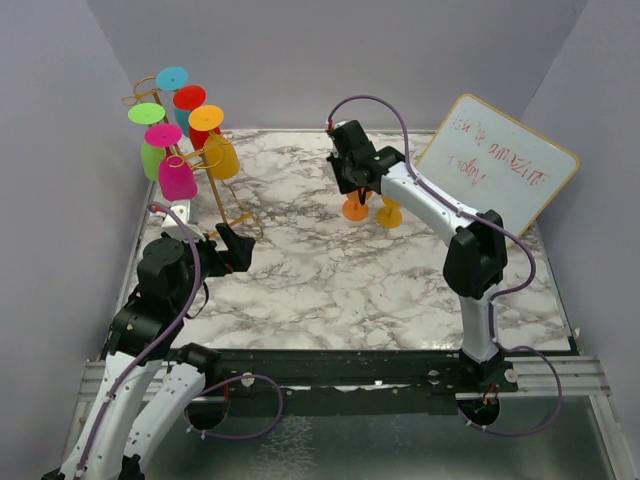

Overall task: Take the wine glass off the wine glass rack
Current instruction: Place the wine glass at the center of the board.

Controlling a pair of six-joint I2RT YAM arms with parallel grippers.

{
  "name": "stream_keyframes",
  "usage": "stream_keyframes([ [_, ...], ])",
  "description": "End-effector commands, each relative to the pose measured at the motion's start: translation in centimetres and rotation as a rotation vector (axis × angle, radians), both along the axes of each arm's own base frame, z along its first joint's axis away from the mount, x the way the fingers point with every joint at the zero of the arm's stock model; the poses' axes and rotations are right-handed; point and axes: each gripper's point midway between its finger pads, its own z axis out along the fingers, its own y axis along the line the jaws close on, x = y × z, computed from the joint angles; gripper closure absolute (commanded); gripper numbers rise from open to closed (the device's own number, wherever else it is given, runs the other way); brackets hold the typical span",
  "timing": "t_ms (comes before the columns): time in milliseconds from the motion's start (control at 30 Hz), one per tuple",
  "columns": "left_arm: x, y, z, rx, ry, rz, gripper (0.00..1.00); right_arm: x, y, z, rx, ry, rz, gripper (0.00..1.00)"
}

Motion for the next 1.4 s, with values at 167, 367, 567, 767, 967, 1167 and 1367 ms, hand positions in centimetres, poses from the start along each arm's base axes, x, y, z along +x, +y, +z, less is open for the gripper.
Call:
stream_keyframes([
  [167,0.6,1.0,-2.1,0.011,0.066,0.08,0.01,-0.9,0.5,-2.3,-0.057,0.108,0.051,0.95],
  [367,0.5,0.9,-2.8,-0.006,0.085,0.086,0.01,-0.6,0.2,-1.3,-0.072,0.082,0.046,0.86],
  [567,0.5,0.7,-3.2,-0.009,0.094,0.079,0.01,-0.4,0.1,-0.8,-0.075,0.072,0.048,0.77],
  [767,0.6,0.3,-3.6,-0.007,0.106,0.055,0.01,-0.6,0.7,0.6,-0.043,0.06,0.077,0.67],
  [967,0.7,0.2,-4.7,-0.033,0.146,0.079,0.01,-1.2,0.7,2.7,-0.015,0.042,0.096,0.59],
  [1167,1.3,1.9,-6.9,-0.095,0.206,0.252,0.01,-2.1,1.0,5.4,0.045,0.018,0.127,0.53],
  [1367,2.5,1.5,-8.0,-0.108,0.176,0.251,0.05,-4.0,1.7,8.9,0.16,-0.006,0.171,0.48],
])
